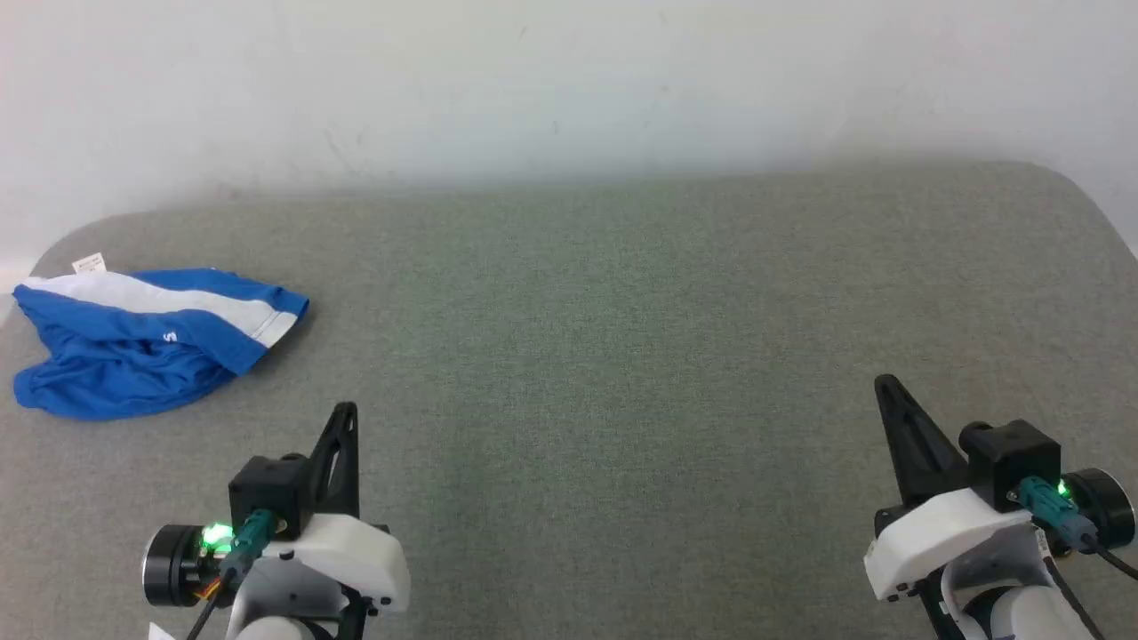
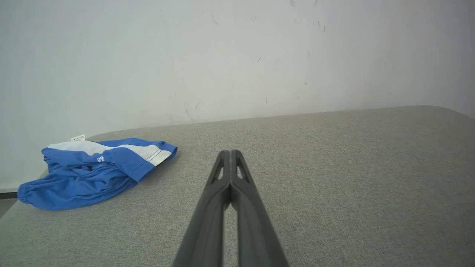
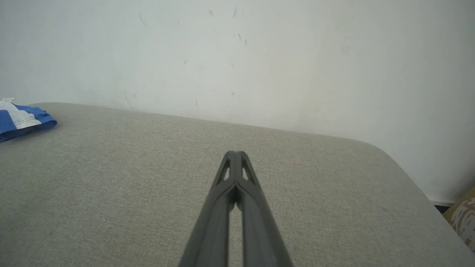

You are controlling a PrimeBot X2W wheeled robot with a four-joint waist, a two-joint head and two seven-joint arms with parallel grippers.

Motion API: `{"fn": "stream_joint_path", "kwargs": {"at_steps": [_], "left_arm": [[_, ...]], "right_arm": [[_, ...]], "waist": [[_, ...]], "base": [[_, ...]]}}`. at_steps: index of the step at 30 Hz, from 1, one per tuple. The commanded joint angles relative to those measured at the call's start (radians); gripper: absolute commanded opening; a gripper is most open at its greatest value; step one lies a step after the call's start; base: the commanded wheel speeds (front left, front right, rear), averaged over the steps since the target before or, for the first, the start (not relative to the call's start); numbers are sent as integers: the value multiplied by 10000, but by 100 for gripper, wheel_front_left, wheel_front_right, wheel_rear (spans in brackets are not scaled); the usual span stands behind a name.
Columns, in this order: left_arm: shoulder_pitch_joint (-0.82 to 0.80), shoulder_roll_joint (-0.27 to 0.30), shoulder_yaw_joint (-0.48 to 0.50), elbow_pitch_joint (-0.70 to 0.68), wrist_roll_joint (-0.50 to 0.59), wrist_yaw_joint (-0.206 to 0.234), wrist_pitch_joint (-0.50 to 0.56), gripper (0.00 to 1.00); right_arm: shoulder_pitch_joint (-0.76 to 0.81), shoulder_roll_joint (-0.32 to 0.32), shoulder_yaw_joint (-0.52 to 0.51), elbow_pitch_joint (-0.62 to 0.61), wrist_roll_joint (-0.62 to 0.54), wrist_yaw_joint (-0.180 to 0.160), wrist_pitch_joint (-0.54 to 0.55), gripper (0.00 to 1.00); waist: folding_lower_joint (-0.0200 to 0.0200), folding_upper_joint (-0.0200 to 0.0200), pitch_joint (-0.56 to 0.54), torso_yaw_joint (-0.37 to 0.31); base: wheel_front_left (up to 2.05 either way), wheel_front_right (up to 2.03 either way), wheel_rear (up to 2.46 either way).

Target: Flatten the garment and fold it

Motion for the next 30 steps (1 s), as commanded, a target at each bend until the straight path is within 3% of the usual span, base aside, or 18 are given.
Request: {"fn": "stream_joint_path", "kwargs": {"at_steps": [1, 26, 27, 30], "left_arm": [[51, -53, 32, -57, 35, 66, 1, 0], [51, -53, 32, -57, 35, 66, 1, 0], [-1, 2, -3, 4, -1, -2, -1, 100], [-1, 4, -9, 13, -1, -4, -3, 100]], "right_arm": [[142, 30, -3, -66, -76, -21, 7, 0], [142, 30, -3, -66, -76, -21, 7, 0], [-3, 0, 2, 6, 6, 0, -1, 100], [-3, -4, 2, 23, 9, 0, -3, 100]], "waist": [[0, 1, 0, 0], [0, 1, 0, 0], [0, 1, 0, 0], [0, 1, 0, 0]], "base": [[0, 0, 0], [0, 0, 0], [0, 0, 0], [0, 0, 0]]}}
